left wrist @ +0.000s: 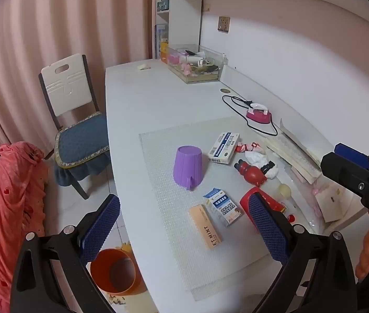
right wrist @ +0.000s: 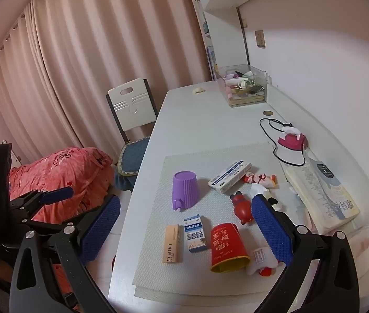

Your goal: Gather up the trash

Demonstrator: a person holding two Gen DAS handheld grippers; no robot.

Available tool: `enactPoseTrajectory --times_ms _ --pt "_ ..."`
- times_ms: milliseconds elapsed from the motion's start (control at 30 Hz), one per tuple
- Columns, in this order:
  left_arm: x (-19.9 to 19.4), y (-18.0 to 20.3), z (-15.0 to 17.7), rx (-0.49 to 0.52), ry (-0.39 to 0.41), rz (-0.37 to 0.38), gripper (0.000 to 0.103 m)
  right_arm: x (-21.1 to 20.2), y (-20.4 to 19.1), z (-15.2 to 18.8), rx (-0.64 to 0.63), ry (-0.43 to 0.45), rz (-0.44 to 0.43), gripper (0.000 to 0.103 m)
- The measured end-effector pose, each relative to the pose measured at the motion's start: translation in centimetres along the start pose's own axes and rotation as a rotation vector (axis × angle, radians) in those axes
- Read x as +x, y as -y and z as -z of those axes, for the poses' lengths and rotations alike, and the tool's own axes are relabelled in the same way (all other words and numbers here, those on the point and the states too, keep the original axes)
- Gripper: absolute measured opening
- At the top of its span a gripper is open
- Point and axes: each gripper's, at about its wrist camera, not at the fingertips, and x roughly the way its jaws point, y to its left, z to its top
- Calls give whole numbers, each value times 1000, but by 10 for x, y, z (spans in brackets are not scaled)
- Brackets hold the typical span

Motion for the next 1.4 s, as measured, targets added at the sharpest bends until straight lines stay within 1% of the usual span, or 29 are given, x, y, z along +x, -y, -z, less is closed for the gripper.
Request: enactPoseTrajectory --times_ms 333,400,667,700,967,1067,1333,1400 --pt "-1 5 2 -4 3 -8 97 0 0 2 0 3 0 98" --pt "-1 4 4 0 -8 1 97 0 0 2 1 3 0 98" --pt "-3 6 7 2 -8 0 97 1 0 1 3 2 -2 98" --pt "-1 2 4 0 -12 5 97 1 0 1 3 2 -2 98" --pt "-4 6 10 3 -15 7 97 3 1 1 6 -1 -1 98" --pt "4 4 8 0 -19 8 97 3 1 0 6 -2 -2 98" --pt "2 8 18 -1 -25 8 97 8 1 2 9 -5 -2 98" --pt "10 4 9 -1 -35 9 97 8 1 2 9 -6 -2 98"
